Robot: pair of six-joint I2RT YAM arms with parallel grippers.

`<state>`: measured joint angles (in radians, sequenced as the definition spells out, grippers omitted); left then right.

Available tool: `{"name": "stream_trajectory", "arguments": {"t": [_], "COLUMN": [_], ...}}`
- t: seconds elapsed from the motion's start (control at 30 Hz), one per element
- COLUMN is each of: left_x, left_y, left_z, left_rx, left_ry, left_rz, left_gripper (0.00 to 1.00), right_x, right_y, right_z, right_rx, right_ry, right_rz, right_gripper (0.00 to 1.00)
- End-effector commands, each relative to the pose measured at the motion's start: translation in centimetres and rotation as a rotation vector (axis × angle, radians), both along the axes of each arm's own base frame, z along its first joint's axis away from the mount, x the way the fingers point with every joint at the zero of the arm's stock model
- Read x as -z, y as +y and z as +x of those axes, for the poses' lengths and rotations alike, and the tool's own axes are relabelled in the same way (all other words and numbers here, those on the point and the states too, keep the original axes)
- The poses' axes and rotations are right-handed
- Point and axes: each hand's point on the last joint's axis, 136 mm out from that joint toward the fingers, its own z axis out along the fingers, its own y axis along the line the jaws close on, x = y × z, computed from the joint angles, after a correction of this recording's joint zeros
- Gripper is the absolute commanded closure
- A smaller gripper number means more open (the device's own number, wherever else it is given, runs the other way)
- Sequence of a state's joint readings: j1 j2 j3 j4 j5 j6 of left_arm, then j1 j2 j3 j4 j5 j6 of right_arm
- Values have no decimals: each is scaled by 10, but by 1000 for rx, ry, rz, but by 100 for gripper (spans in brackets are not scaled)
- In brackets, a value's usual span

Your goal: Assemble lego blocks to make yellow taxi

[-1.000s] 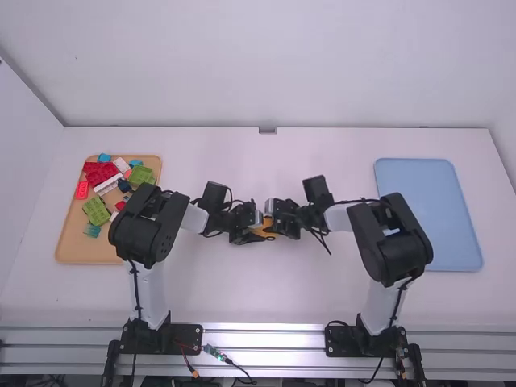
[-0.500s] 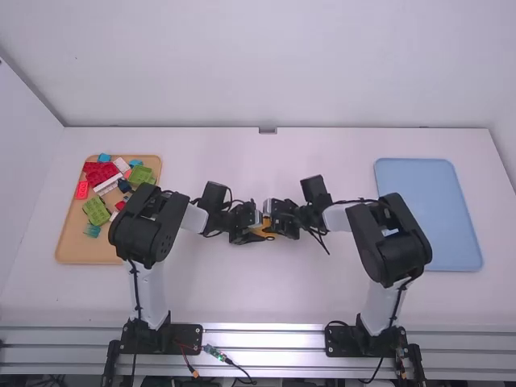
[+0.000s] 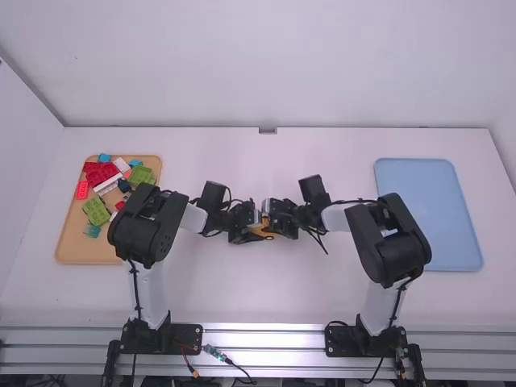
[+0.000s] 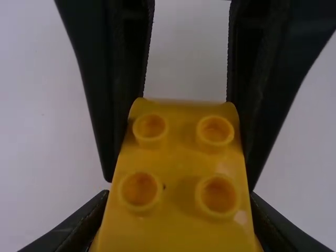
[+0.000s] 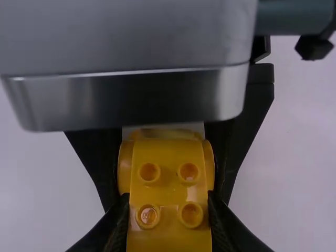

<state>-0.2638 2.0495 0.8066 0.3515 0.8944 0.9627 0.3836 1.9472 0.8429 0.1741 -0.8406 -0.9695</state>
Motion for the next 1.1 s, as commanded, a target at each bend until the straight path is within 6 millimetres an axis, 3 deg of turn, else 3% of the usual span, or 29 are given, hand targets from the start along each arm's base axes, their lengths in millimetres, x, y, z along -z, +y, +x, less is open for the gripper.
{"name": "stream_trajectory", "arguments": {"t": [0.0, 0.27, 0.6, 1.07], "left_x": [30, 31, 31, 31], "left_y": [11, 11, 11, 11], "left_z": [-3, -4, -3, -4], "left_rx": [-39, -38, -39, -39], "left_ry": [13, 15, 14, 16], "left_rz": [119, 119, 119, 120], "left_gripper": [98, 98, 98, 98], "right_x": [28, 18, 16, 7], "right_y": [-8, -7, -7, -6], "right_z": [-13, -12, -10, -7], "right_rx": [15, 16, 35, 36], "right_ry": [65, 49, 57, 36], "right_rz": [-72, -65, -62, -52], "right_gripper": [100, 98, 66, 51]}}
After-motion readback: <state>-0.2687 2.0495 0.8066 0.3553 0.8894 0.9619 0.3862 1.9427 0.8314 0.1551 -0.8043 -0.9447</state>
